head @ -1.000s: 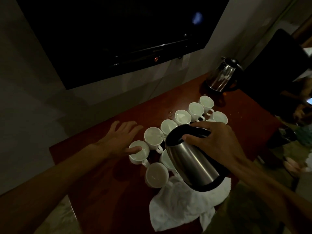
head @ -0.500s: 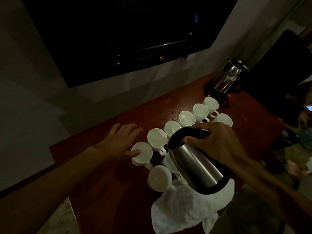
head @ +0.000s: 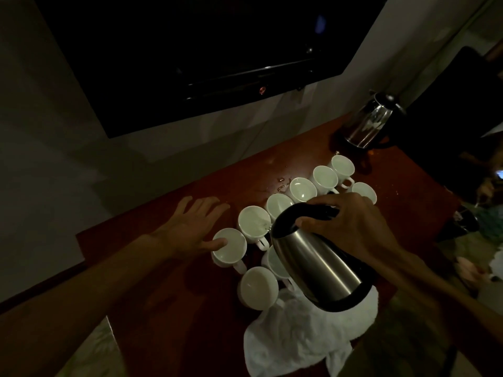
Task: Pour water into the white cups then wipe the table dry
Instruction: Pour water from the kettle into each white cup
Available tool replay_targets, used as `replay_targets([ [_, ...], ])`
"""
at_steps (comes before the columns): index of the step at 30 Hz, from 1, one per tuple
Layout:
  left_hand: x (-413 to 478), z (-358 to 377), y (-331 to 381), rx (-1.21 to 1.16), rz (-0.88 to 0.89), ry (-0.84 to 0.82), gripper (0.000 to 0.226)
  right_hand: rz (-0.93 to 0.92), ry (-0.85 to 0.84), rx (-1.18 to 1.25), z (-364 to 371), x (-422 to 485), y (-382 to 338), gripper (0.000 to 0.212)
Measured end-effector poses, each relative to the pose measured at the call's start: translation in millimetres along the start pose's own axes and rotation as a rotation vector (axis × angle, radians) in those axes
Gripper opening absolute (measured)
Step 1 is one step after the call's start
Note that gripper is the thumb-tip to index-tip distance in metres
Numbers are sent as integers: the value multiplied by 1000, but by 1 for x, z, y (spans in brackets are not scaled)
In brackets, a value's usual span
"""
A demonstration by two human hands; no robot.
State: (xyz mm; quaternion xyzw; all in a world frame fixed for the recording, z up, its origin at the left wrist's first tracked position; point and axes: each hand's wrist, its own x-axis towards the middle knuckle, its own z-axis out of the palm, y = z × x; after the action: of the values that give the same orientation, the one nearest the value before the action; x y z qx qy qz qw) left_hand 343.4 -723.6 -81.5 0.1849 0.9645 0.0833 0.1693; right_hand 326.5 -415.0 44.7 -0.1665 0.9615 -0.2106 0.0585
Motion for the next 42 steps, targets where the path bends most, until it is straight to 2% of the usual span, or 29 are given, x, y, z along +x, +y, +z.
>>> replay_targets([
  [8, -3, 5, -6, 3, -5, 30, 86, -6, 14, -1, 2, 1, 3, 40],
  [13, -4, 6, -6, -4, -3, 46, 86, -36, 37, 30, -1, -1, 2, 32],
  [23, -10, 6, -6, 2, -10, 50, 86, -90, 121, 123, -9, -13, 6, 39],
  [37, -18, 9, -4, 30, -14, 117, 87, 1, 245, 337, -22, -42, 12, 46],
  [42, -22, 5, -3, 38, -6, 175, 88, -27, 234, 418, -24, -49, 1, 40],
])
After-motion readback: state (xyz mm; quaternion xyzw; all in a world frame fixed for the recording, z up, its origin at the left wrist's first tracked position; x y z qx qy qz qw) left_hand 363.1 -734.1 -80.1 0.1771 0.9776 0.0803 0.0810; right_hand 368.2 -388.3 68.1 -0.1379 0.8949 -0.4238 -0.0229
